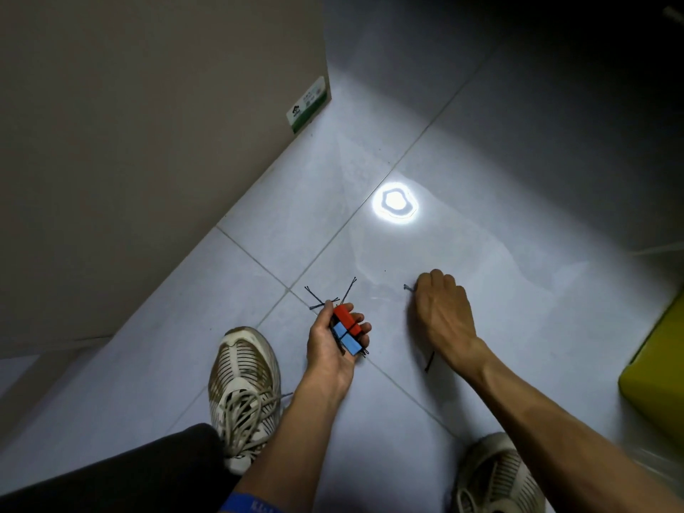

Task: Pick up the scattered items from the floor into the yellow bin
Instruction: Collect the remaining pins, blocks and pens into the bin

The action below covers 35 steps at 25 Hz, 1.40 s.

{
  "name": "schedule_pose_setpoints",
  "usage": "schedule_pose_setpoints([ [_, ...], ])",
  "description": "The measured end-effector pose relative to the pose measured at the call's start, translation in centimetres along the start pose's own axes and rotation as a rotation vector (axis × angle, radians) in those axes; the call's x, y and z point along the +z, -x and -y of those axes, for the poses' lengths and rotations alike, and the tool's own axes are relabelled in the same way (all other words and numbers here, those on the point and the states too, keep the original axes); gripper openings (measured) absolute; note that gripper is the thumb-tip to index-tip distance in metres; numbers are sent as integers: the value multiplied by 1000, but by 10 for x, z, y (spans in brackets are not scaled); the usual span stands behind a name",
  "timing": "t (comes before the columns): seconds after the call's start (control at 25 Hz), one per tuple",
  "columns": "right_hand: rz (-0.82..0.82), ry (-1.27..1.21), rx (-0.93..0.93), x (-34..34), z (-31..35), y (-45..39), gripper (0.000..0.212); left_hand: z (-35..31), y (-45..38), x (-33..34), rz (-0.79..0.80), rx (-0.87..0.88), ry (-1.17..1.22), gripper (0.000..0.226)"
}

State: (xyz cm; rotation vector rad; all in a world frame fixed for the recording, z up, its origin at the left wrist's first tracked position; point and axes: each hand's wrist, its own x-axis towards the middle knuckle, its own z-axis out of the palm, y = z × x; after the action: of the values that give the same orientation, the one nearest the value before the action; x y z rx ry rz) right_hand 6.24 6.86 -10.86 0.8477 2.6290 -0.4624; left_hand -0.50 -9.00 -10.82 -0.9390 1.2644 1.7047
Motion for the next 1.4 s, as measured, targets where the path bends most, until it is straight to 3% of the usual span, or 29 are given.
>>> schedule_pose_setpoints([
  [0.12,136,-613,-46,-7,41,18,12,-4,-4,2,-4,26,37,42],
  [0.2,119,-684,-101,-6,65,26,14,-9,-7,-3,-29,42,83,43],
  [0.32,-41,-527,-65,3,77,13,16,-22,-9,-20,-48,89,124,42],
  [0.48,-2,-121,-157,27,96,-3,35,-41,-6,-45,-120,110,133,42],
  [0.68,-58,-20,-271,42,109,-11,23,-54,-7,-51,-145,114,155,40],
  [0.92,19,113,-406,37,131,-18,12,-61,-7,-49,-98,105,187,37],
  [1.0,18,-41,-280,32,130,-19,14,-61,-8,-50,-99,108,178,36],
  [1.08,23,-383,-105,23,123,-12,12,-56,-11,-46,-100,101,152,35],
  [1.16,44,-670,-85,15,119,1,12,-51,-16,-37,-94,85,154,39],
  [1.28,-2,-573,-218,8,107,14,16,-47,-20,-26,-46,47,184,42],
  [1.4,-81,-218,-303,8,85,-9,20,-45,-20,-26,-55,51,156,39],
])
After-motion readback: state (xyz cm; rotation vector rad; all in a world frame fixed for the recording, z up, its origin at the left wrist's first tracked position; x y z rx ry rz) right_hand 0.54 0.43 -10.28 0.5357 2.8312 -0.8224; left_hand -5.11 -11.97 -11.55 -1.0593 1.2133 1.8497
